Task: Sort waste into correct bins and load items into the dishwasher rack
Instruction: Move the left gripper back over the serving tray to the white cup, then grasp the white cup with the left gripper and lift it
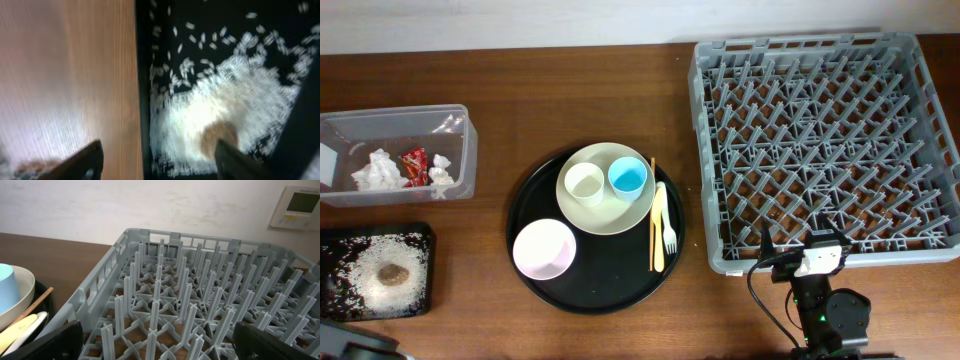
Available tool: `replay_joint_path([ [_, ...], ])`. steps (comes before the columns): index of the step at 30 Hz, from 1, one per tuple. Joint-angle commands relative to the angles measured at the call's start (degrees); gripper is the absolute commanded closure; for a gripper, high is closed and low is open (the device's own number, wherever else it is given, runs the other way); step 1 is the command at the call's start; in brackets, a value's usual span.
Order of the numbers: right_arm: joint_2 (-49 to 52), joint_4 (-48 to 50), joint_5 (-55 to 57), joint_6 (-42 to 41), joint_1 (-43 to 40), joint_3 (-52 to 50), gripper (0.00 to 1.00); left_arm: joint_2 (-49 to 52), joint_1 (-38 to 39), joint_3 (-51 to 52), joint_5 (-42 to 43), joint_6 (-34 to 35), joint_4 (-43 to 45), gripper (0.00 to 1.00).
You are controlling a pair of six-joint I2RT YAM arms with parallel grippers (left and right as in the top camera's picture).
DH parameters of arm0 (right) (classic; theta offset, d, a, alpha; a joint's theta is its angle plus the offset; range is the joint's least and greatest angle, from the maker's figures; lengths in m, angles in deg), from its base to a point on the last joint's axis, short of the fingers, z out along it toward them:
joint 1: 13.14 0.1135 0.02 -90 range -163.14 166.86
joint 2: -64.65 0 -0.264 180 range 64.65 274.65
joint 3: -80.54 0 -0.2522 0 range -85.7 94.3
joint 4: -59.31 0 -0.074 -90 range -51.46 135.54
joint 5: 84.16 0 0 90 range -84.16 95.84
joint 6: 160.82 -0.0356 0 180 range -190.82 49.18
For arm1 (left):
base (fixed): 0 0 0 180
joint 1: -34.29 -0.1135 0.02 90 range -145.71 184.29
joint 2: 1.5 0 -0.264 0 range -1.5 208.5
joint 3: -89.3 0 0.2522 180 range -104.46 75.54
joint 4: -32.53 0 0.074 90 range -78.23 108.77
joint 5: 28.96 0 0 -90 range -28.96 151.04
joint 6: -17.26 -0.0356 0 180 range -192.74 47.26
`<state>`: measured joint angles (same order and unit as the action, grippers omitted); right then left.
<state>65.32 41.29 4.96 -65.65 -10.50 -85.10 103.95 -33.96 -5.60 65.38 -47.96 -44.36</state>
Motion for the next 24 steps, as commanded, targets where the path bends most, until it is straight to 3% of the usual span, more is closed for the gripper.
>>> replay_joint_path([
  [1, -0.3, -0.3, 0.1, 0.4, 0.3, -0.3, 0.02, -0.3, 0.8, -13.2, 4.2, -1.1, -9.3, 0.28],
  [4, -0.3, -0.3, 0.1, 0.4, 0.3, -0.3, 0.02, -0.6, 5.6, -16.2, 16.7, -3.6, -12.7, 0.29],
  [5, -0.3, -0.3, 0.1, 0.4, 0.3, -0.3, 0.02, -0.7, 9.2, -16.2, 17.5, -3.9, -13.1, 0.29],
  [11, -0.3, -0.3, 0.1, 0.4, 0.3, -0.3, 0.02, -0.7, 37.4, -16.2, 16.8, -7.0, -13.8, 0.29],
  [13, -0.3, -0.3, 0.1, 0.4, 0.3, -0.3, 0.02, -0.7, 47.9, -16.2, 9.9, -8.0, -15.5, 0.28],
  [19, -0.3, -0.3, 0.1, 0.4, 0.3, -0.3, 0.02, -0.7, 67.4, -16.2, 6.1, -9.2, -21.0, 0.23],
  [23, -0.3, -0.3, 0.1, 0.4, 0.3, -0.3, 0.02, -0.7, 75.8, -16.2, 3.3, -9.2, -17.1, 0.24],
  [24, -0.3, -0.3, 0.1, 0.4, 0.3, -0.3, 0.02, -0.7, 76.9, -16.2, 3.3, -9.2, -15.9, 0.29],
])
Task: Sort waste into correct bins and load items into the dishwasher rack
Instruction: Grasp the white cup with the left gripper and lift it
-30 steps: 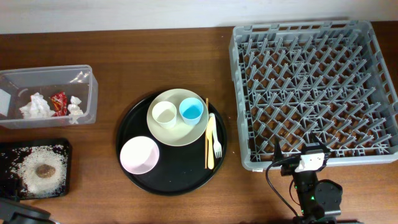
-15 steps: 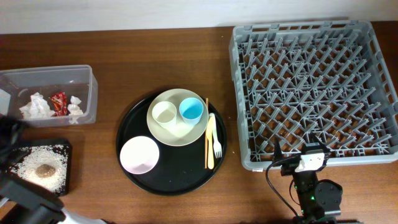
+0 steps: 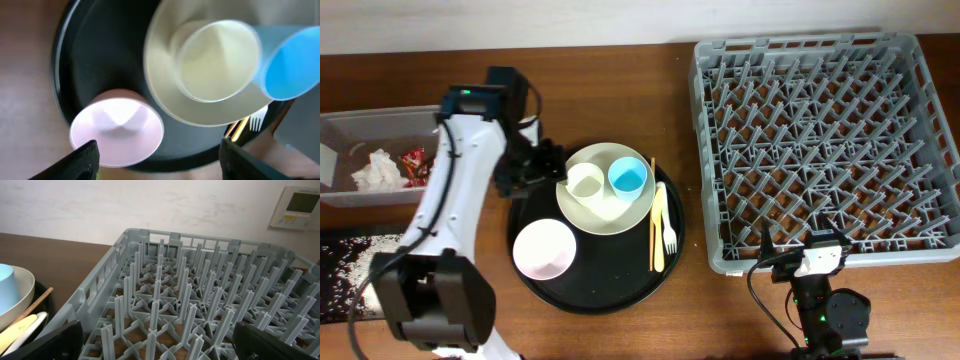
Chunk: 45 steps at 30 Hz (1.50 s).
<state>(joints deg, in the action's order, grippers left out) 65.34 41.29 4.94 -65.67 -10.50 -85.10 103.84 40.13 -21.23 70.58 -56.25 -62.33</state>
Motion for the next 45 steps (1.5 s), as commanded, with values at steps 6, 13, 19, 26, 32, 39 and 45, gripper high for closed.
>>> replay_joint_path([
  [6, -0.4, -0.3, 0.1, 0.4, 0.3, -0.3, 0.02, -0.3, 5.6, 1.6, -3.4, 0.6, 7.9, 0.53],
  [13, -0.4, -0.3, 0.1, 0.4, 0.3, -0.3, 0.02, -0.2, 5.6, 3.9, -3.0, 0.6, 13.4, 0.5],
  [19, -0.4, -0.3, 0.1, 0.4, 0.3, -0.3, 0.02, -0.1, 5.6, 4.1, -3.2, 0.6, 13.4, 0.82],
  [26, -0.4, -0.3, 0.1, 0.4, 0.3, -0.3, 0.02, 1.3, 5.6, 6.2, -3.6, 0.6, 14.7, 0.8],
  [32, -0.4, -0.3, 0.1, 0.4, 0.3, -0.3, 0.01, 5.4, 5.6, 9.5, -3.6, 0.8, 18.6, 0.8],
  [39, -0.4, -0.3, 0.1, 0.4, 0.3, -0.3, 0.02, 8.0, 5.6, 9.4, -3.4, 0.8, 18.7, 1.0],
  [45, -0.4, -0.3, 0.1, 0.4, 0.3, -0.3, 0.02, 4.5, 1.7, -3.0, -3.4, 0.7, 8.2, 1.0],
])
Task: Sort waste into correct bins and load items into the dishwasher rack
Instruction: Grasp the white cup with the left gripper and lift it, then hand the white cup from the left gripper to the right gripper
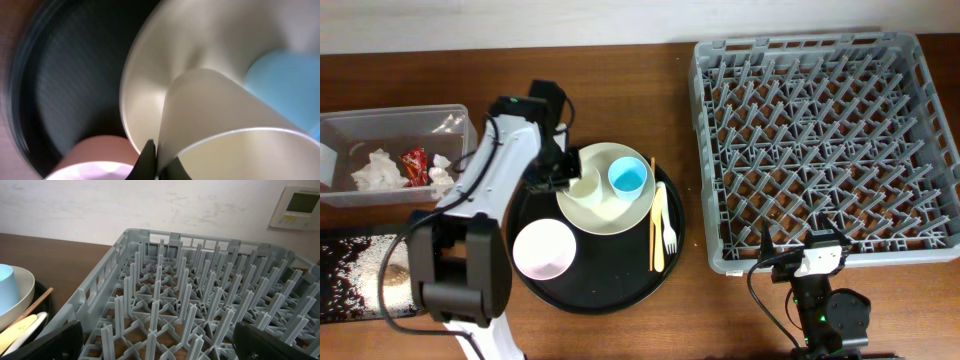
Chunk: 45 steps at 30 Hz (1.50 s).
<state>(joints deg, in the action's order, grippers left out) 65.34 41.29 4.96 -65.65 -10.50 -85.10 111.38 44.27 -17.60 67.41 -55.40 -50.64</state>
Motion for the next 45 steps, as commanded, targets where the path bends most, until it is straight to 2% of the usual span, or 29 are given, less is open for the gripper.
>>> replay_joint_path([
  [1, -0.4, -0.3, 0.1, 0.4, 0.3, -0.3, 0.01, -4.5, -3.4, -8.8, -0.2, -0.1, -5.7, 1.0],
  [3, -0.4, -0.3, 0.1, 0.4, 0.3, -0.3, 0.02, -9.0, -5.6, -10.0, 4.1, -4.1, -8.4, 1.0],
  [5, -0.4, -0.3, 0.1, 0.4, 0.3, -0.3, 0.02, -12.5, -8.1, -10.0, 14.8, -12.4, -9.2, 1.0],
  [7, -0.4, -0.3, 0.1, 0.4, 0.3, -0.3, 0.02, -13.9, -10.7, -10.0, 31.2, -20.5, -9.3, 1.0],
  [8, -0.4, -0.3, 0.1, 0.4, 0.3, -0.3, 0.02, -13.9, -11.5, -9.9, 36.6, -22.3, -9.5, 1.0],
  [10, -0.4, -0.3, 0.1, 0.4, 0.3, -0.3, 0.02, -13.9, -12.5, -9.0, 42.4, -24.5, -9.3, 1.0],
  [13, -0.4, -0.3, -0.3, 0.4, 0.3, -0.3, 0.02, -13.5, -12.8, -7.5, 44.8, -24.8, -7.4, 1.0],
  [14, -0.4, 0.8, -2.2, -1.8, 0.3, -0.3, 0.02, -13.5, -13.0, -7.4, 46.9, -24.8, -7.0, 1.0],
  [16, -0.4, 4.5, -11.9, -8.1, 0.3, 0.0, 0.02, -13.5, -14.4, -7.4, 48.1, -24.8, -5.3, 1.0],
  [18, 0.2, 3.1, -17.7, -14.0, 0.3, 2.2, 0.02, -13.5, -15.8, -7.4, 48.1, -24.8, -5.2, 1.0],
  [20, 2.8, 3.1, -28.3, -14.8, 0.3, 7.3, 0.02, -13.5, -17.0, -7.4, 47.9, -26.1, -5.3, 1.0],
  [23, 14.5, 2.3, -41.7, -17.4, 0.3, 19.7, 0.02, -13.4, -18.5, -7.0, 47.9, -27.5, -6.3, 1.0],
  [25, 23.8, -0.9, -49.8, -18.1, 0.3, 27.6, 0.01, -12.3, -18.8, -6.2, 51.3, -28.5, -6.5, 1.0],
  [26, 33.0, -5.8, -56.8, -18.1, 0.3, 35.2, 0.02, -11.0, -18.8, -5.2, 57.5, -32.4, -6.6, 1.0],
  [27, 37.5, -7.5, -60.3, -18.1, 0.3, 38.6, 0.02, -10.3, -18.8, -4.6, 61.2, -35.3, -6.8, 1.0],
  [28, 44.5, -6.9, -66.9, -18.1, 0.3, 42.8, 0.02, -8.2, -18.8, -3.9, 66.4, -42.3, -8.6, 1.0],
  [32, 57.1, 0.8, -83.3, -18.2, 0.3, 46.0, 0.02, -3.4, -18.6, -3.5, 71.5, -57.9, -17.9, 1.0],
  [34, 61.4, 4.0, -83.4, -21.7, 0.3, 46.0, 0.02, -2.9, -17.8, -3.4, 72.1, -63.6, -21.7, 1.0],
  [35, 64.3, 6.5, -83.3, -26.2, 0.3, 46.0, 0.02, -2.9, -17.0, -3.4, 72.4, -65.5, -22.5, 1.0],
  [37, 70.8, 10.2, -77.2, -39.3, 0.3, 46.0, 0.02, -2.9, -14.6, -3.4, 73.9, -66.3, -21.6, 1.0],
  [39, 76.7, 18.7, -78.5, -46.2, 0.4, 46.0, 0.02, -2.8, -11.8, -3.4, 75.8, -66.3, -20.2, 1.0],
  [41, 79.0, 25.9, -79.5, -49.0, 0.4, 46.0, 0.02, -2.8, -8.0, -3.4, 76.0, -66.3, -18.8, 1.0],
  [45, 79.1, 28.2, -80.3, -49.0, 0.4, 46.0, 0.02, -2.8, -2.8, -3.4, 75.6, -65.0, -14.3, 1.0],
])
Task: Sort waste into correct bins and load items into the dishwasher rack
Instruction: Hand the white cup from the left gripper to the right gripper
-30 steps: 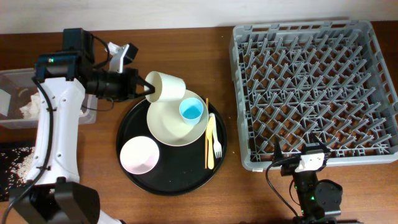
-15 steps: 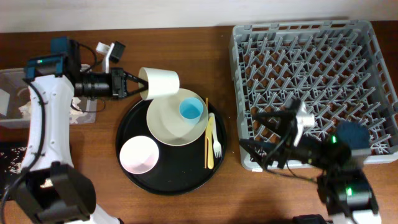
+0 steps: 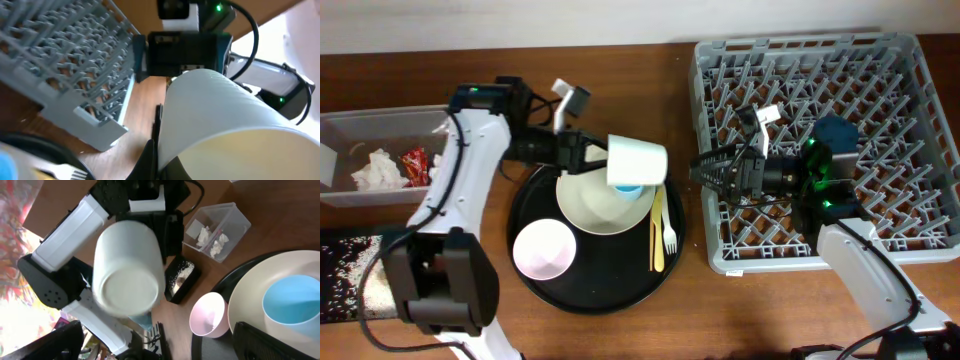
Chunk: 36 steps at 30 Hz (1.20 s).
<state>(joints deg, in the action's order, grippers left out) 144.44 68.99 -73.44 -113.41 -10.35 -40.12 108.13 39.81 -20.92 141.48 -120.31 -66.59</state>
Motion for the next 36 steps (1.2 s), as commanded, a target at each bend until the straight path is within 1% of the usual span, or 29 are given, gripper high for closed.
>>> replay_joint_path([
  [1, 0.0, 1.1, -2.7, -1.2, 0.2, 1.0, 0.02, 0.7, 2.2, 0.0, 1.7, 1.7, 3.0, 1.0],
  [2, 0.0, 1.2, -2.8, -1.2, 0.2, 1.0, 0.02, 1.2, 2.6, 0.0, 1.9, 3.0, 4.1, 1.0],
  [5, 0.0, 1.6, -2.8, -1.2, 0.2, 1.0, 0.02, 2.9, 3.7, 0.0, 4.3, 2.9, 5.5, 1.0],
  [9, 0.0, 3.9, -3.2, -1.4, 2.0, 1.0, 0.01, 3.7, 6.3, 0.0, 4.3, 3.2, 8.0, 1.0],
  [11, 0.0, 6.0, -3.2, -1.4, 3.6, 1.0, 0.01, 3.8, 7.1, 0.0, 4.2, 5.6, 9.9, 1.0],
  [14, 0.0, 6.2, -3.0, -1.4, 4.1, 1.0, 0.0, 3.8, 7.5, 0.0, 4.2, 5.7, 10.0, 1.0],
  [15, 0.0, 6.2, -3.0, -1.4, 4.1, 1.0, 0.03, 3.8, 7.5, 0.0, 4.2, 5.7, 9.9, 1.0],
  [16, 0.0, 6.4, -2.8, -1.4, 4.1, 1.0, 0.09, 3.8, 7.5, 0.0, 4.2, 5.8, 9.8, 1.0],
  [22, 0.0, 6.4, -2.4, -1.2, 4.1, 1.0, 0.11, 3.8, 8.9, 0.0, 4.2, 5.8, 9.7, 1.0],
  [23, 0.0, 6.4, -2.4, -1.2, 4.1, 1.0, 0.13, 3.8, 9.7, 0.0, 4.2, 5.7, 9.8, 1.0],
  [24, 0.0, 6.4, -2.4, -1.2, 4.1, 1.0, 0.19, 3.8, 10.3, 0.0, 4.2, 5.8, 9.9, 1.0],
  [26, 0.0, 6.4, -2.4, -1.2, 4.1, 1.0, 0.25, 3.8, 10.3, 0.0, 4.2, 5.8, 9.7, 1.0],
  [27, 0.0, 6.4, -2.4, -1.2, 4.1, 1.0, 0.34, 3.8, 10.3, 0.0, 4.2, 5.8, 9.7, 1.0],
  [28, 0.0, 6.4, -2.4, -1.2, 4.1, 1.0, 0.36, 3.8, 10.3, 0.0, 4.2, 5.8, 9.7, 1.0],
  [31, 0.0, 6.4, -2.4, -1.2, 4.1, 1.0, 0.37, 3.8, 10.3, 0.0, 4.2, 5.8, 9.7, 1.0],
  [33, 0.0, 6.4, -2.5, -1.2, 4.1, 1.0, 0.41, 3.8, 10.3, 0.0, 3.9, 5.8, 9.8, 1.0],
  [34, 0.0, 6.4, -2.6, -1.2, 4.2, 1.0, 0.41, 3.8, 10.3, 0.0, 3.8, 5.8, 9.8, 1.0],
  [36, 0.0, 6.4, -2.6, -1.2, 5.1, 1.0, 0.33, 3.8, 10.3, 0.0, 3.8, 5.7, 9.9, 1.0],
])
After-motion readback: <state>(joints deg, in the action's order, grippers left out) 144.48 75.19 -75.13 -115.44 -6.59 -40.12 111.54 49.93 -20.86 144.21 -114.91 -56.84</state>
